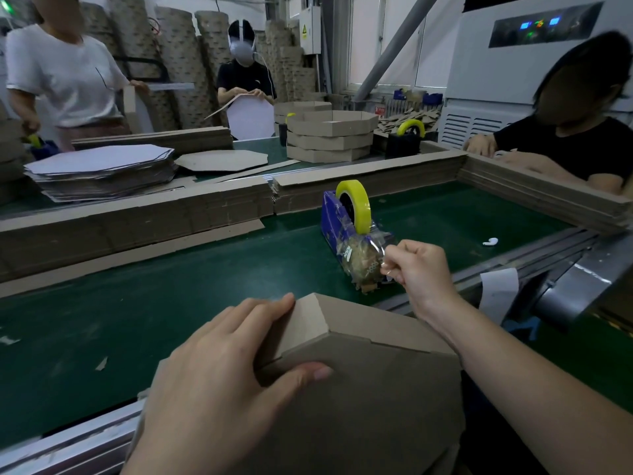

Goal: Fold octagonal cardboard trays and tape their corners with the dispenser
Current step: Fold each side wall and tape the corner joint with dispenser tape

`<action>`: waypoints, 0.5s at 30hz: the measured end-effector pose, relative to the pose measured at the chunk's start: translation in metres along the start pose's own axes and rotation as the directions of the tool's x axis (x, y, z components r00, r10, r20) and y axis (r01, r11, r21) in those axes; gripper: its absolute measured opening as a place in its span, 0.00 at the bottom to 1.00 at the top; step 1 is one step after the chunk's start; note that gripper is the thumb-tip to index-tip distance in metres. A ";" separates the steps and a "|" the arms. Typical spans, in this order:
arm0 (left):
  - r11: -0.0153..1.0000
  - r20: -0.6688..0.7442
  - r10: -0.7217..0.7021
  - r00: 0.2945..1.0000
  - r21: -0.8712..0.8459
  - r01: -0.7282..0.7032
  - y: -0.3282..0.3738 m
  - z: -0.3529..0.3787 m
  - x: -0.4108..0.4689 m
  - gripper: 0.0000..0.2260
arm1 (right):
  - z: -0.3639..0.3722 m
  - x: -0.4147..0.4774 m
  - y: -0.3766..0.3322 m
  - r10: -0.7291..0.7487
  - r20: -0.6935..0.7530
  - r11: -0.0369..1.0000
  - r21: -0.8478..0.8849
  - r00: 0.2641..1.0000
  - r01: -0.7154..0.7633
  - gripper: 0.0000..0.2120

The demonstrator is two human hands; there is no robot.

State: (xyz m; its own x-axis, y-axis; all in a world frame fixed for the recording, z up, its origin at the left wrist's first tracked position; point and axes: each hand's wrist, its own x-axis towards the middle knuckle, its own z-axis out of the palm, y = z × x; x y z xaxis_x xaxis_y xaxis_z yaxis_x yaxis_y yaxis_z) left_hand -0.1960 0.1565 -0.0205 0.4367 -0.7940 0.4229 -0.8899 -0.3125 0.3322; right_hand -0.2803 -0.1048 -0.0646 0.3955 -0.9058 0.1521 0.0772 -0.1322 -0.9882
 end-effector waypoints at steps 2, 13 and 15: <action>1.000 0.002 0.004 1.000 -0.010 -0.004 0.000 0.000 -0.001 0.33 | -0.003 -0.001 0.004 0.056 -0.002 0.998 0.036 0.998 -0.056 0.20; 0.999 -0.010 0.007 1.000 -0.033 -0.007 0.000 0.000 0.000 0.32 | -0.017 0.000 -0.011 0.073 0.078 0.986 0.147 0.994 -0.084 0.14; 1.000 -0.015 0.014 1.000 -0.028 -0.015 0.000 0.001 0.001 0.32 | -0.018 0.001 -0.009 0.074 0.080 0.987 0.136 0.994 -0.085 0.15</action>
State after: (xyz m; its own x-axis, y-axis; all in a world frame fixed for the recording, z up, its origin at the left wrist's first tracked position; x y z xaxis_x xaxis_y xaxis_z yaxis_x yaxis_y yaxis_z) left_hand -0.1955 0.1557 -0.0207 0.4259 -0.7904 0.4404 -0.8922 -0.2861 0.3494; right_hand -0.2973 -0.1117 -0.0555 0.4724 -0.8778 0.0793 0.1676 0.0012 -0.9859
